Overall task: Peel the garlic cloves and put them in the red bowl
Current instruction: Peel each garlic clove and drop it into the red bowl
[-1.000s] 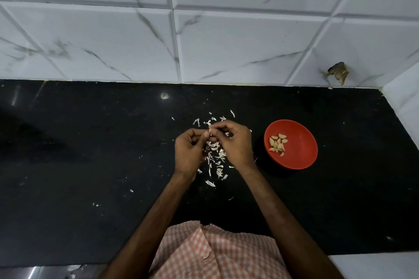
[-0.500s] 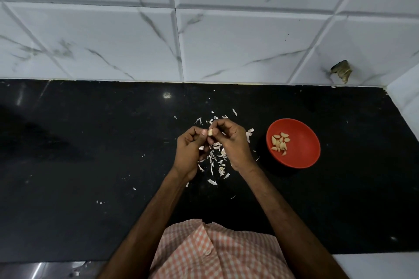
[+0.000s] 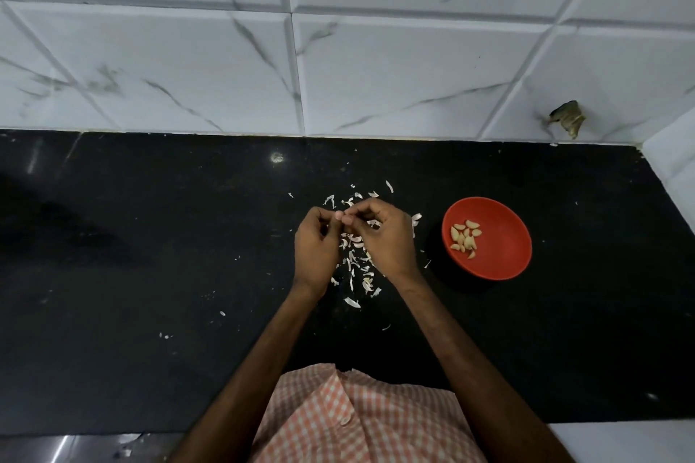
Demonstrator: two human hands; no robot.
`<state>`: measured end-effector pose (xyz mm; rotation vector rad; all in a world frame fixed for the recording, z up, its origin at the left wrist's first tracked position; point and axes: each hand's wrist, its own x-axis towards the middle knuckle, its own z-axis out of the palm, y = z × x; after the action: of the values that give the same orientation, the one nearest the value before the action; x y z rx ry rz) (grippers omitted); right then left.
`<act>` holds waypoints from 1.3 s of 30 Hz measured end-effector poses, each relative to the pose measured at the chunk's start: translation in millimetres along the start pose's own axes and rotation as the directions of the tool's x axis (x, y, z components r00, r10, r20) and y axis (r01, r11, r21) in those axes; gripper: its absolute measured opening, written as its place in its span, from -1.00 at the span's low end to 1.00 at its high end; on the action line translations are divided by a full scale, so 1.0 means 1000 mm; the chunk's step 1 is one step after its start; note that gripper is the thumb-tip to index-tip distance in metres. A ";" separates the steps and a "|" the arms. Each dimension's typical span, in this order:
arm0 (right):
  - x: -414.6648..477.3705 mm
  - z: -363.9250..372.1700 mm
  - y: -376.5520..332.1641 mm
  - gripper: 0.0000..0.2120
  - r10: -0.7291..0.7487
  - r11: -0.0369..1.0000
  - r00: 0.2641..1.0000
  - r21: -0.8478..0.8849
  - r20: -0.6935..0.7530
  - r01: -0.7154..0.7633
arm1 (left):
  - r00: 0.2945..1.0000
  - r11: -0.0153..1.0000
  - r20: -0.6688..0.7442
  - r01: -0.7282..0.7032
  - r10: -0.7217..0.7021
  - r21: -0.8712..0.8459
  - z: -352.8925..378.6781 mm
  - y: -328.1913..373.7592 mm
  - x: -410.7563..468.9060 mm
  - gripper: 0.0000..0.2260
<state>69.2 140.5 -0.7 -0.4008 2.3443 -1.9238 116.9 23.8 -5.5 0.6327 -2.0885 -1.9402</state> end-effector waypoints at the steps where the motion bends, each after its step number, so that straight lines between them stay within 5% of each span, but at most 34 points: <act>1: -0.001 0.002 0.000 -0.91 0.011 1.000 1.000 0.008 -0.001 -0.011 | 0.999 0.999 -0.025 -0.021 0.022 0.025 0.000 0.000 0.000 -0.85; 5: -0.005 0.011 0.003 -0.96 0.108 0.994 0.994 0.029 0.002 -0.108 | 0.989 0.986 -0.093 -0.104 0.117 0.134 -0.001 -0.003 0.000 -0.86; 11: -0.006 0.012 0.003 -0.88 0.217 0.967 0.964 0.170 -0.154 -0.190 | 1.000 0.989 0.001 -0.030 0.031 -0.143 -0.002 -0.003 -0.002 -0.87; 16: -0.009 0.013 0.000 -0.94 0.292 0.922 0.954 0.286 -0.068 -0.261 | 1.000 0.957 -0.003 0.010 -0.012 -0.291 0.000 -0.004 -0.001 -0.92; 27: -0.002 0.013 -0.007 -0.91 0.117 0.987 0.980 -0.089 -0.162 -0.133 | 0.995 0.934 -0.096 -0.002 -0.035 -0.358 0.009 -0.001 -0.003 -0.89; 34: -0.004 0.006 -0.010 -0.87 0.094 0.991 0.994 -0.090 -0.055 -0.099 | 0.995 0.936 -0.089 0.019 -0.054 -0.351 0.007 -0.006 -0.002 -0.90; 39: -0.002 0.007 -0.003 -0.96 0.207 0.978 0.978 0.011 -0.039 -0.207 | 0.993 0.940 -0.088 0.039 -0.072 -0.338 0.006 -0.005 -0.004 -0.91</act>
<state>73.5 133.8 0.6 -0.1123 2.2987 -1.8586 118.4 30.6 -10.8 0.7019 -1.6417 -2.1774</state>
